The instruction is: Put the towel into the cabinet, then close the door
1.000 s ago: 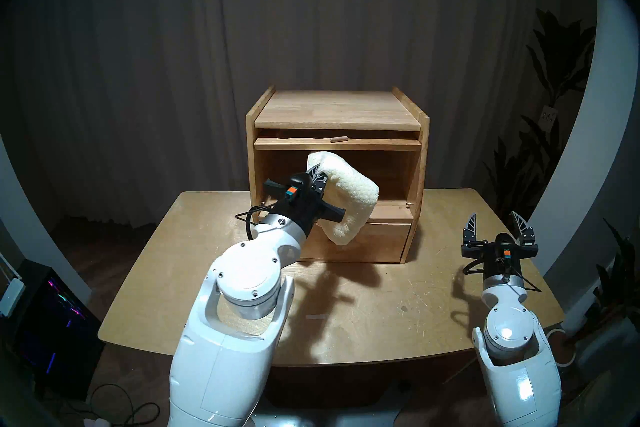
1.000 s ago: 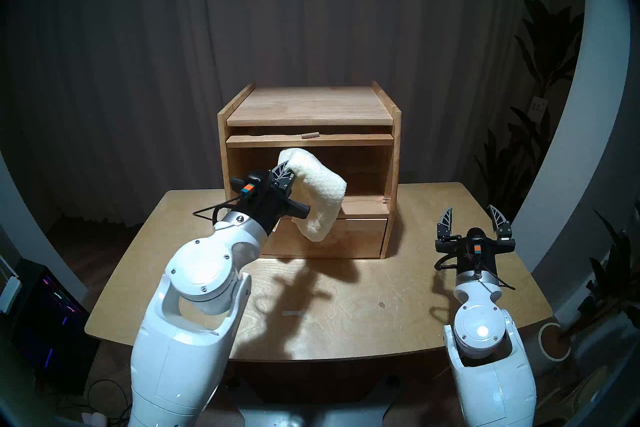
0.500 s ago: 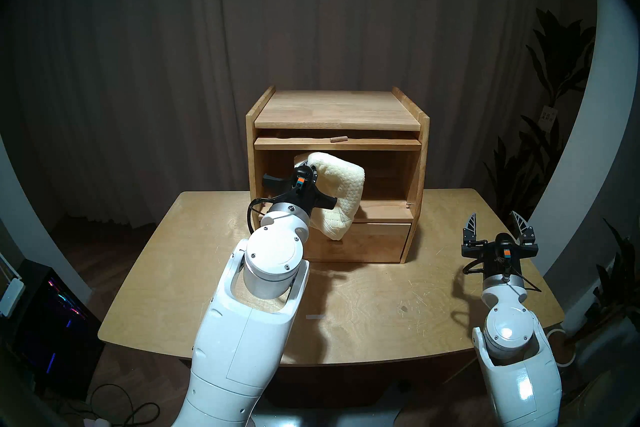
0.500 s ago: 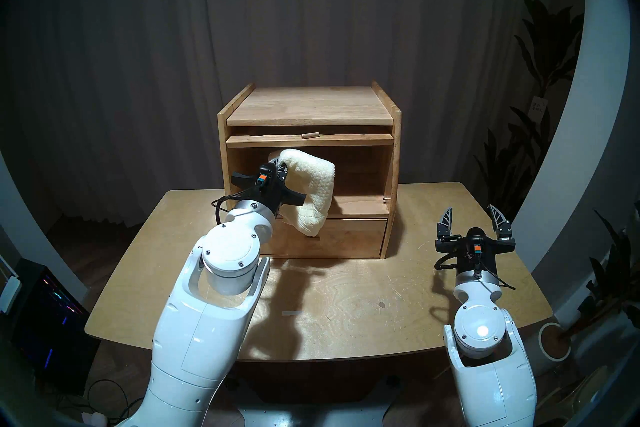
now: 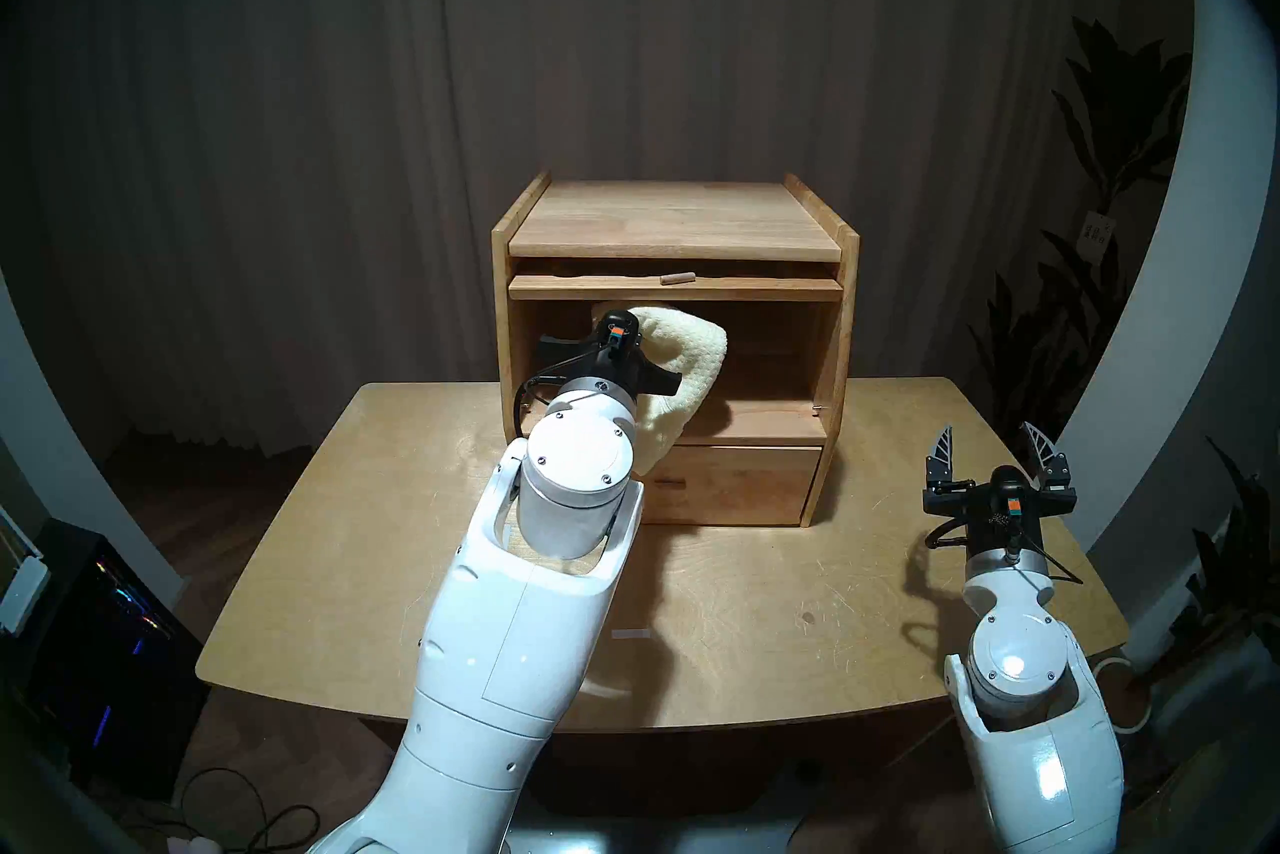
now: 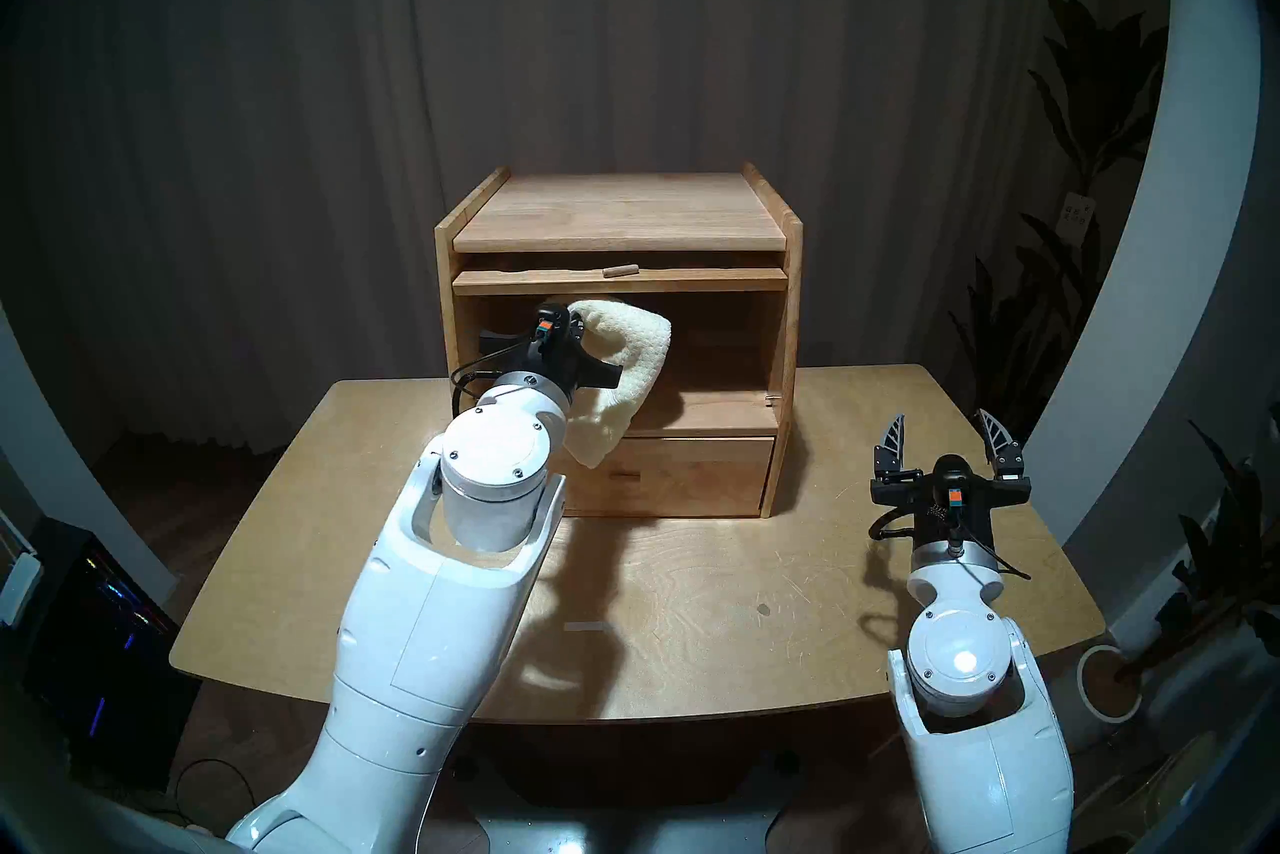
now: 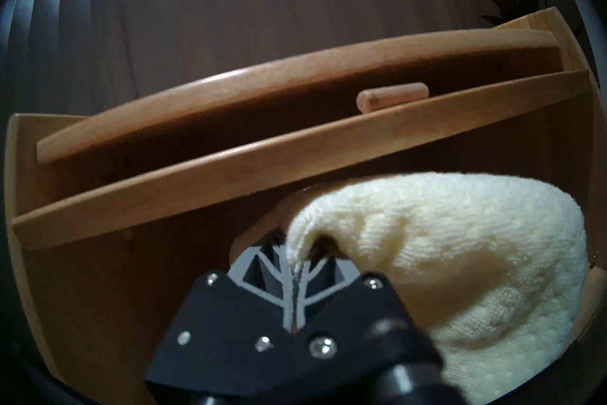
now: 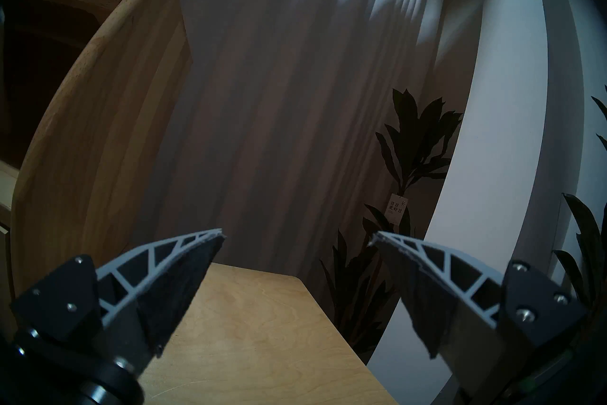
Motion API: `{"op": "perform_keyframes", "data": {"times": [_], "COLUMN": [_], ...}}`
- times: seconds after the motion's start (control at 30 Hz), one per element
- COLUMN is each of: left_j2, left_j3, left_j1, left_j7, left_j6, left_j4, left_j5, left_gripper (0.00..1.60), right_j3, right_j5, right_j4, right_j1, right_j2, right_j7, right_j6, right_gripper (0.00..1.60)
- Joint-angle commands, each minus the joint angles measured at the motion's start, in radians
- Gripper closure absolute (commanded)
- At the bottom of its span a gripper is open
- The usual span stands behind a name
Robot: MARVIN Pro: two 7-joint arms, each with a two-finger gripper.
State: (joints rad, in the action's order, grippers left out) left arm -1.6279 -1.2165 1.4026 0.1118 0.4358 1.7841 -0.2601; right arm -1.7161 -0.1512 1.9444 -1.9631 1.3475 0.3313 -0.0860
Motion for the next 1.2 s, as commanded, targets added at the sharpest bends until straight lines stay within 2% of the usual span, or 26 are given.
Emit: {"op": "perform_keyframes", "data": {"times": [0.0, 0.23, 0.5, 0.53, 0.57, 0.67, 0.77, 0.87, 0.93, 0.97, 1.0, 1.03, 1.17], "left_j2": [-0.041, -0.070, -0.125, -0.120, -0.137, -0.149, -0.082, -0.040, -0.024, -0.010, -0.007, 0.008, 0.016], "left_j3": [0.001, -0.036, -0.066, -0.065, -0.069, -0.042, 0.054, 0.110, 0.125, 0.155, 0.156, 0.189, 0.187], "left_j1": [-0.115, -0.159, -0.240, -0.228, -0.256, -0.271, -0.174, -0.119, -0.097, -0.078, -0.073, -0.049, -0.023], "left_j7": [0.044, 0.085, 0.152, 0.160, 0.177, 0.230, 0.257, 0.253, 0.238, 0.254, 0.254, 0.288, 0.355], "left_j6": [0.010, 0.022, 0.022, 0.013, 0.016, 0.008, 0.022, 0.017, 0.022, 0.026, 0.026, 0.027, 0.006], "left_j4": [-0.047, -0.103, -0.224, -0.220, -0.257, -0.302, -0.225, -0.179, -0.159, -0.135, -0.131, -0.099, -0.083], "left_j5": [0.031, 0.056, 0.077, 0.080, 0.082, 0.085, 0.148, 0.170, 0.182, 0.193, 0.197, 0.206, 0.207], "left_gripper": [1.60, 1.60, 1.60, 1.60, 1.60, 1.60, 1.60, 1.60, 1.60, 1.60, 1.60, 1.60, 1.60], "right_j3": [0.001, 0.002, 0.003, 0.003, 0.003, 0.003, 0.003, 0.003, 0.004, 0.004, 0.004, 0.004, 0.004], "right_j5": [-0.001, 0.000, 0.002, 0.002, 0.002, 0.004, 0.005, 0.005, 0.005, 0.006, 0.006, 0.007, 0.009], "right_j4": [0.022, 0.023, 0.026, 0.027, 0.029, 0.035, 0.038, 0.036, 0.035, 0.035, 0.035, 0.036, 0.041], "right_j1": [0.002, 0.002, 0.000, -0.001, -0.002, -0.006, -0.008, -0.008, -0.007, -0.007, -0.007, -0.008, -0.011], "right_j2": [-0.002, -0.004, -0.006, -0.007, -0.007, -0.008, -0.009, -0.010, -0.010, -0.011, -0.011, -0.012, -0.013], "right_j7": [0.000, 0.002, 0.004, 0.004, 0.004, 0.004, 0.003, 0.005, 0.005, 0.006, 0.006, 0.006, 0.005], "right_j6": [-0.004, -0.004, -0.004, -0.004, -0.003, 0.000, 0.002, 0.001, 0.000, 0.000, 0.000, 0.000, 0.005], "right_gripper": [0.00, 0.00, 0.00, 0.00, 0.00, 0.00, 0.00, 0.00, 0.00, 0.00, 0.00, 0.00, 0.00]}}
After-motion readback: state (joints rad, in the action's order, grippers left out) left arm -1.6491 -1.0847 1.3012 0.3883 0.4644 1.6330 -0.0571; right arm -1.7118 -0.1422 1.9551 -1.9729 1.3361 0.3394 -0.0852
